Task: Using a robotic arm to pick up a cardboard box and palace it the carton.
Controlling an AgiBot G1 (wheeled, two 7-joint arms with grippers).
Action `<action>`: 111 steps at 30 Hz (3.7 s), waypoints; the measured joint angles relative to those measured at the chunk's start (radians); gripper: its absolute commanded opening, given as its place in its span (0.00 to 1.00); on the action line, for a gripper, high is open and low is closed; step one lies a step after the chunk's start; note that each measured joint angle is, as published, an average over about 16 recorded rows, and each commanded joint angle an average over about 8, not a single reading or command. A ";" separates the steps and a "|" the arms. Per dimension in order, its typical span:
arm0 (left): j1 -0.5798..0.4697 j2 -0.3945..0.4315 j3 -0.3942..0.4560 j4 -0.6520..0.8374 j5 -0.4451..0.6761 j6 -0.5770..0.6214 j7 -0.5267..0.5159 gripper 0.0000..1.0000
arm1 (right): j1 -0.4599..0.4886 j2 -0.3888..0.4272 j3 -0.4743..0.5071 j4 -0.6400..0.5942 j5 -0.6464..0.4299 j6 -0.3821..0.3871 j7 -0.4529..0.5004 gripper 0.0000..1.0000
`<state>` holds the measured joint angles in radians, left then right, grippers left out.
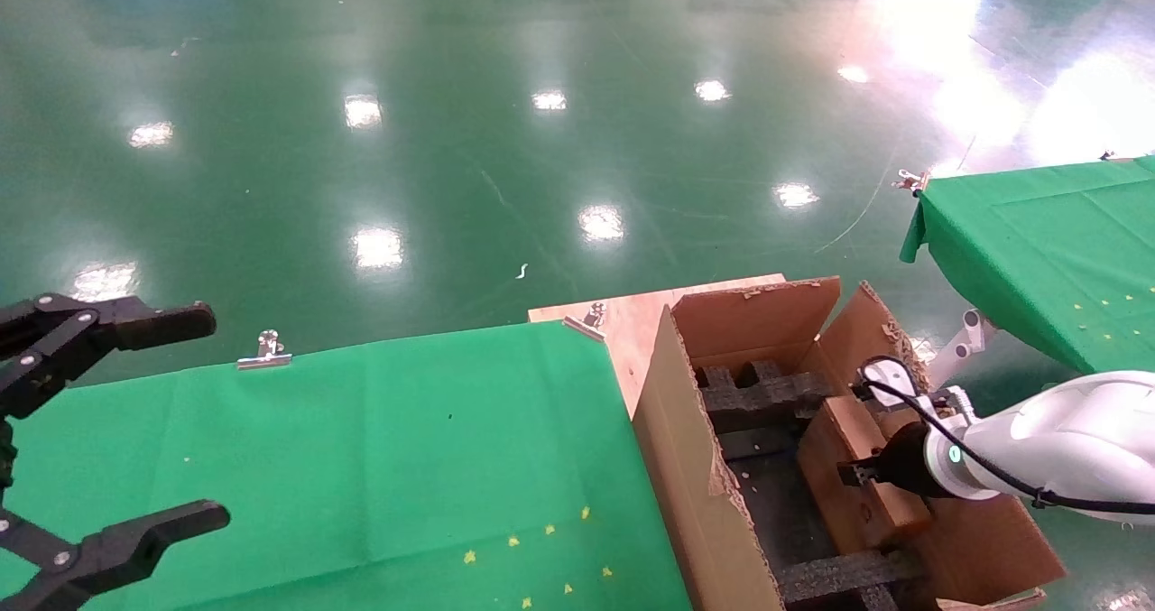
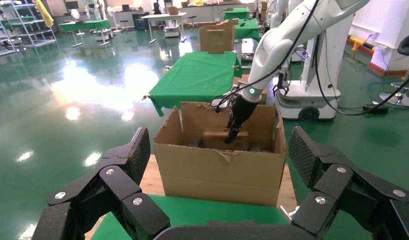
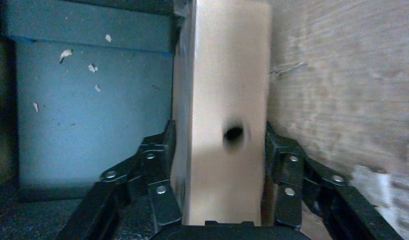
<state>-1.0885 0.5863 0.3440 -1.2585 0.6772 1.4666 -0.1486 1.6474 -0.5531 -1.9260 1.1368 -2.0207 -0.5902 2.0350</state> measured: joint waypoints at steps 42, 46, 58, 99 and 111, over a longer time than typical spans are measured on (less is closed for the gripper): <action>0.000 0.000 0.000 0.000 0.000 0.000 0.000 1.00 | 0.378 0.114 0.173 0.239 0.341 0.166 -0.558 1.00; 0.000 0.000 0.000 0.000 0.000 0.000 0.000 1.00 | 0.336 0.106 0.235 0.234 0.375 0.121 -0.609 1.00; 0.000 0.000 0.000 0.001 0.000 0.000 0.000 1.00 | 0.150 0.073 0.524 0.217 0.563 -0.089 -0.863 1.00; 0.000 -0.001 0.001 0.001 -0.001 -0.001 0.001 1.00 | -0.513 -0.047 1.554 0.153 1.230 -0.837 -1.764 1.00; 0.000 -0.001 0.001 0.001 -0.001 -0.001 0.001 1.00 | -0.595 -0.063 1.684 0.145 1.314 -0.930 -1.866 1.00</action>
<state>-1.0884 0.5856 0.3447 -1.2576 0.6765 1.4657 -0.1480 1.0521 -0.6157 -0.2415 1.2818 -0.7068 -1.5202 0.1687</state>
